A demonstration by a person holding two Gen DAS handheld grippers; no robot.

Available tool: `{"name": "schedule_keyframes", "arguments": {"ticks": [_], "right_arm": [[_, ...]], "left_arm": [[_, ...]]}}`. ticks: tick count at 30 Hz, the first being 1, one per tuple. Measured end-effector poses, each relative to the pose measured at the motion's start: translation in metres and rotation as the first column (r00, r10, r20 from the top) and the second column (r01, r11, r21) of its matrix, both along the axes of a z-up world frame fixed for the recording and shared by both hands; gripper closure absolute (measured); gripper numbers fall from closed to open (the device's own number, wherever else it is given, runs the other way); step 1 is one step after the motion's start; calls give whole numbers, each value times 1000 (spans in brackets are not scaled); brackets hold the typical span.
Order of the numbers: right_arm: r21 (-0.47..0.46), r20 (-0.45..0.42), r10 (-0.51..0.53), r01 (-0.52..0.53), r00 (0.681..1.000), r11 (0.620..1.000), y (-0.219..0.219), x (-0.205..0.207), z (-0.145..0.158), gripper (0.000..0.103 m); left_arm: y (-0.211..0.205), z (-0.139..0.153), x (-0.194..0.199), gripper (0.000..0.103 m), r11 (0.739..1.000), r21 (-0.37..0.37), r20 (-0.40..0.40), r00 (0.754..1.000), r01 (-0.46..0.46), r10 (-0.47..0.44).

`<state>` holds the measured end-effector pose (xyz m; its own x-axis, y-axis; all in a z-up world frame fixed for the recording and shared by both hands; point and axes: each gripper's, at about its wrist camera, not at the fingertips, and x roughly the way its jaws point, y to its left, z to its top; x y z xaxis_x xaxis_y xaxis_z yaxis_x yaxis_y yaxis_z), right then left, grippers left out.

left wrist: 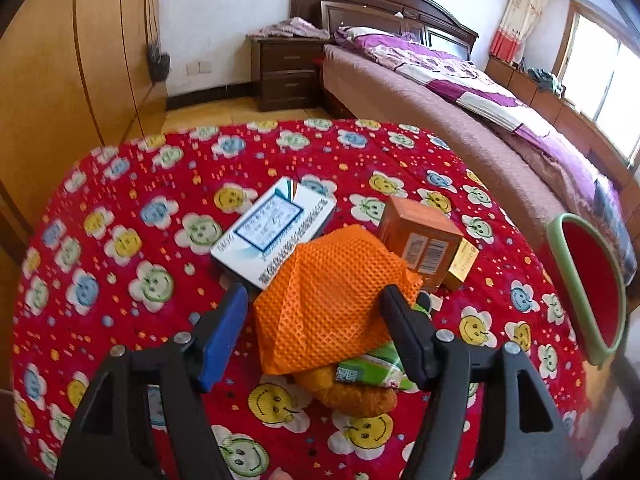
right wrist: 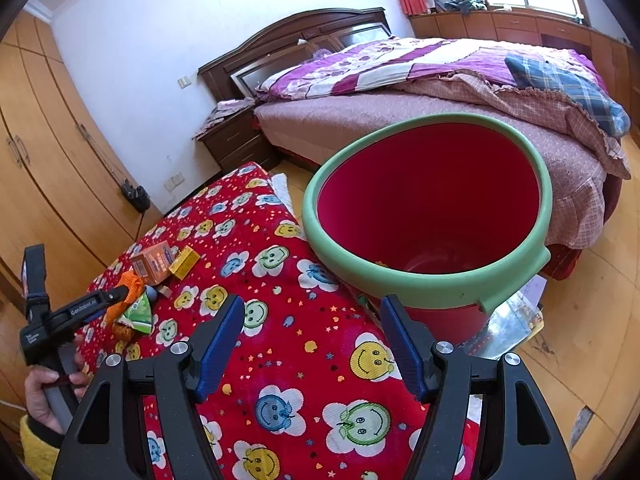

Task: Collect trash
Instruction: 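Grasp the orange mesh bag with the left tool and lift it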

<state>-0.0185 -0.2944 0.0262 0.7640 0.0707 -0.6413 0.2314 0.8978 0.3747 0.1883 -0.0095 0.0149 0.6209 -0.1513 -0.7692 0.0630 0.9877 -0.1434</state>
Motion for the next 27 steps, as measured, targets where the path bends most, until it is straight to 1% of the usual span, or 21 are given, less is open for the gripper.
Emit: {"name": "schedule_keyframes", "arguments": {"ticks": [4,6,7,8,10,11,12,14,15,17,20,24,27], "right_arm": [[1,-3,7,-7,1000,1000,2,1,-1,31],[3,-3,11,-11,1000,1000,3,1,-1,31],[2,-2,13,-13,1000,1000,3,1,-1,31],[2,-2,14,-14,1000,1000,3,0,-1,31],[2,-1,17,-17,1000,1000,4,0,-1,31],[3,-1,19,-19,1000,1000,5,0,-1,31],[3,0,22,-22,1000,1000,5,0,0,31],[4,3,29,-29,1000,1000,7,0,0,31],[3,3,32,-32,999,999,8,0,1,31],[0,4,42,-42,999,999,12,0,1,31],[-10,6,59,-59,998,998,17,1,4,31],[-23,13,86,-86,996,996,26,5,8,31],[-37,17,118,-118,993,992,36,10,12,31]], "left_arm": [[10,-7,1,34,996,-84,-40,999,-32,28],[13,-8,1,34,993,-114,-54,998,-44,38],[14,-8,1,36,992,-120,-53,998,-44,38],[14,-7,0,42,991,-131,-47,998,-37,31],[13,-5,-3,49,988,-152,-36,999,-12,7],[12,-5,-3,55,988,-155,-34,999,-7,1],[12,-5,-4,58,987,-163,-33,999,1,-7],[9,-4,-5,67,983,-185,-32,999,10,-16],[9,-4,-6,69,981,-194,-29,999,12,-18],[9,-2,-8,77,978,-208,-20,1000,17,-22],[13,5,-15,84,972,-232,3,1000,29,-30],[21,19,-27,85,966,-255,42,999,38,-28],[27,30,-37,85,968,-247,71,997,34,-17]]}}
